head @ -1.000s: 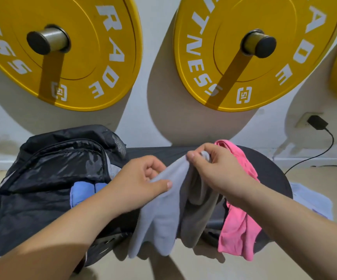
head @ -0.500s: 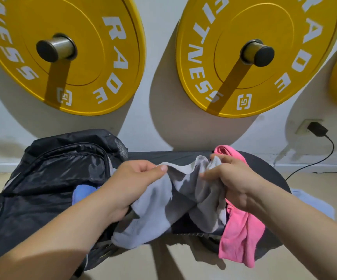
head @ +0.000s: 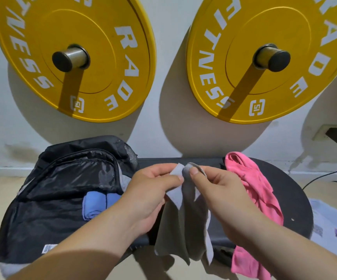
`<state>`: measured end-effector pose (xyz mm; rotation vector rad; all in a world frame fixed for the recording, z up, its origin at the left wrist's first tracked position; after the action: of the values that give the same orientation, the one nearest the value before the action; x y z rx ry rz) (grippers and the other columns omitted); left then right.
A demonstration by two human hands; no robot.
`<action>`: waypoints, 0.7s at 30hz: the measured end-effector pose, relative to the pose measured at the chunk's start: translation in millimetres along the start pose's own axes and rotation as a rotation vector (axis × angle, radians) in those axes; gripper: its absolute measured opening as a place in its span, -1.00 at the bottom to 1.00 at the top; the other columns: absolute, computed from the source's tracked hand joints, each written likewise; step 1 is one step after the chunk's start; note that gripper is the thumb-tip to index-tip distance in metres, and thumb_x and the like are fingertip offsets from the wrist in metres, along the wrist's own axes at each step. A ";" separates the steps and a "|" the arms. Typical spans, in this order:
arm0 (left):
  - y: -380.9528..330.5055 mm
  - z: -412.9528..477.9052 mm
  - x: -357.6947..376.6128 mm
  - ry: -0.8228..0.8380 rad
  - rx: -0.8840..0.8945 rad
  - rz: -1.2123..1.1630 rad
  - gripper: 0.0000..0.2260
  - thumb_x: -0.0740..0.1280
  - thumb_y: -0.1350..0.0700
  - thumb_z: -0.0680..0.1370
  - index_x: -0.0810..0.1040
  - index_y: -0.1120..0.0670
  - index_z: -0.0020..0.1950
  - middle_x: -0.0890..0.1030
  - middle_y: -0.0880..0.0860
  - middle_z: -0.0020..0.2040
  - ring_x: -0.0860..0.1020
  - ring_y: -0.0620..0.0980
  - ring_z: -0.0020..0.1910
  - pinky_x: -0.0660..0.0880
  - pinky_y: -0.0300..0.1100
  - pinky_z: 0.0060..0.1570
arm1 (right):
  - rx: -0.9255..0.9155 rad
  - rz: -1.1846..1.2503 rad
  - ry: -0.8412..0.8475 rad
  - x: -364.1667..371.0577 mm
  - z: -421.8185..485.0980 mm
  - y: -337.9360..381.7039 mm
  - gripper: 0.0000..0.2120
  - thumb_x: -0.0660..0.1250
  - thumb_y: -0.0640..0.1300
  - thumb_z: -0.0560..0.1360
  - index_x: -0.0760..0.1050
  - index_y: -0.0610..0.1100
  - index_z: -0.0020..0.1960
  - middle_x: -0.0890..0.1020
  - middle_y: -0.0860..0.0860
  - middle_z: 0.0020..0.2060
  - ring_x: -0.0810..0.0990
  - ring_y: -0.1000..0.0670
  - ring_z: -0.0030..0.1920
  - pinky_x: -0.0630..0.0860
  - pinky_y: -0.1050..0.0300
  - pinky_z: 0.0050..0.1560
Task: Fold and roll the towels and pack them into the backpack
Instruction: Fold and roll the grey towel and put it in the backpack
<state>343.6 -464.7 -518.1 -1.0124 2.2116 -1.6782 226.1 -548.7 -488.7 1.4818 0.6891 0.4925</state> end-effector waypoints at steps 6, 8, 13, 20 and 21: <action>3.2 -1.0 -0.2 -0.085 -0.015 -0.145 -0.76 0.53 0.08 0.39 0.75 0.00 0.05 0.74 0.09 0.12 0.57 0.09 0.33 0.32 0.17 0.47 | -0.118 -0.187 0.030 10.5 -3.8 9.7 -0.61 0.20 0.04 0.67 0.54 -0.31 0.07 0.62 -0.22 -0.18 0.54 -0.03 -0.10 0.51 -0.05 0.08; 5.8 -3.3 9.5 -0.050 -0.014 -0.176 -0.79 0.44 0.22 0.54 0.71 0.07 0.15 0.73 0.12 0.11 0.61 0.08 0.28 0.36 0.11 0.46 | -0.151 -0.263 0.038 14.0 -4.2 11.6 -0.64 0.20 0.04 0.68 0.57 -0.25 0.06 0.64 -0.18 -0.12 0.54 -0.02 0.01 0.52 -0.07 0.16; 2.8 -2.8 7.8 -0.062 -0.002 -0.277 -0.65 0.33 0.47 0.52 0.59 0.23 0.26 0.68 0.26 0.18 0.68 0.13 0.16 0.55 -0.06 0.25 | -0.113 -0.192 0.022 8.1 -2.6 3.4 -0.75 0.21 -0.07 0.67 0.64 -0.12 0.04 0.71 -0.20 -0.08 0.58 0.04 -0.18 0.57 -0.06 -0.08; 1.0 -7.3 6.5 -0.049 0.008 -0.214 -0.78 0.44 0.34 0.51 0.62 0.32 0.15 0.72 0.28 0.04 0.73 0.12 -0.01 0.65 -0.07 0.06 | -0.031 -0.034 -0.086 -15.6 -0.5 -0.6 -0.90 0.46 -0.09 0.55 0.72 -0.07 -0.11 0.73 0.01 -0.28 0.66 0.05 -0.28 0.67 -0.10 -0.13; -0.9 -8.6 5.7 -0.060 0.026 -0.149 -0.82 0.46 0.31 0.51 0.65 0.27 0.10 0.73 0.26 0.02 0.73 0.11 -0.05 0.66 -0.05 0.02 | -0.029 -0.035 -0.085 -15.4 -0.8 -0.9 -0.88 0.44 -0.06 0.56 0.71 -0.07 -0.10 0.74 -0.03 -0.25 0.70 -0.07 -0.22 0.67 -0.24 -0.07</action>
<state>335.1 -461.6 -512.9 -1.2321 2.1188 -1.7073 214.4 -558.7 -487.8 1.4526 0.6374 0.4081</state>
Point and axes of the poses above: each hand's wrist, its own z-axis towards the middle knuckle, its own x-axis out of the palm, y = z × x, the point moved 9 cm from there along z, towards the middle knuckle
